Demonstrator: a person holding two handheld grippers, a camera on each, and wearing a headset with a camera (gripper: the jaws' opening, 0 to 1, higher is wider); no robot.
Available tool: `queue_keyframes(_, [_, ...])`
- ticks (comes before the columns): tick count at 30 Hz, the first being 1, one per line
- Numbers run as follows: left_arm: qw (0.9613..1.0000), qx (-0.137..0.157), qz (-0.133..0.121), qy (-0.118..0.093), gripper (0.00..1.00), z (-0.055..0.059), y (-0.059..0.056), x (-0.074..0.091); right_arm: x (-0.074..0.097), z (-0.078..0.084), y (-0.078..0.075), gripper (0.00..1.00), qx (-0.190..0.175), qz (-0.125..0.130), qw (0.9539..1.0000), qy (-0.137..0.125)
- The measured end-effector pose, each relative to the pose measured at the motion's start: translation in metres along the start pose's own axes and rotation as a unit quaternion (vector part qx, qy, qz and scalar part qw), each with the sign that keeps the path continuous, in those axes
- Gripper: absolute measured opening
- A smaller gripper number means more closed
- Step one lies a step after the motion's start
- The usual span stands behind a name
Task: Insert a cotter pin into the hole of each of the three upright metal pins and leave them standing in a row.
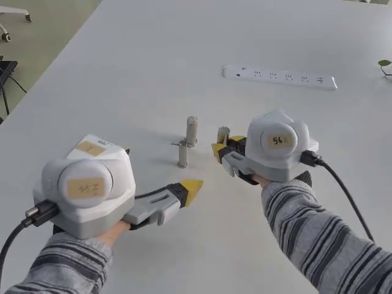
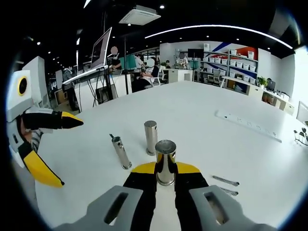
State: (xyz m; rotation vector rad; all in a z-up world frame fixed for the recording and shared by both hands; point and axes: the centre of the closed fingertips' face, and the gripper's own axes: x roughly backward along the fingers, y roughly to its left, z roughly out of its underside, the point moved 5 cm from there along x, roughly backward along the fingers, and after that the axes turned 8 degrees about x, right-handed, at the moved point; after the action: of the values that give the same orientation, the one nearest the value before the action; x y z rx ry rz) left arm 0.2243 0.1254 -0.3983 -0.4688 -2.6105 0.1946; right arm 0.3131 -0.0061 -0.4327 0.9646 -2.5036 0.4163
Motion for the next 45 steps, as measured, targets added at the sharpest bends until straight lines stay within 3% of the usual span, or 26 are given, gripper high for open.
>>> queue_keyframes(11, [0.9999, -0.010, 0.010, 0.001, 0.80, 0.001, -0.011, 0.008, 0.026, 0.020, 0.015, 0.08, -0.010, 0.004, 0.9998, 0.014])
queue_keyframes(25, [0.9998, -0.016, 0.010, 0.004, 0.80, 0.004, -0.016, 0.016, 0.040, 0.036, 0.032, 0.08, -0.009, 0.000, 0.9995, 0.031])
queue_keyframes(31, [0.9998, -0.015, 0.009, 0.007, 0.79, 0.005, -0.016, 0.017, 0.043, 0.037, 0.033, 0.08, -0.002, 0.000, 0.9996, 0.028])
queue_keyframes(37, [0.9998, -0.018, 0.010, 0.008, 0.79, 0.005, -0.019, 0.017, 0.043, 0.036, 0.034, 0.09, 0.030, -0.009, 0.9991, 0.028])
queue_keyframes(45, [0.9996, -0.021, 0.013, 0.012, 0.79, 0.006, -0.021, 0.017, 0.046, 0.035, 0.033, 0.11, 0.012, -0.021, 0.9994, 0.025])
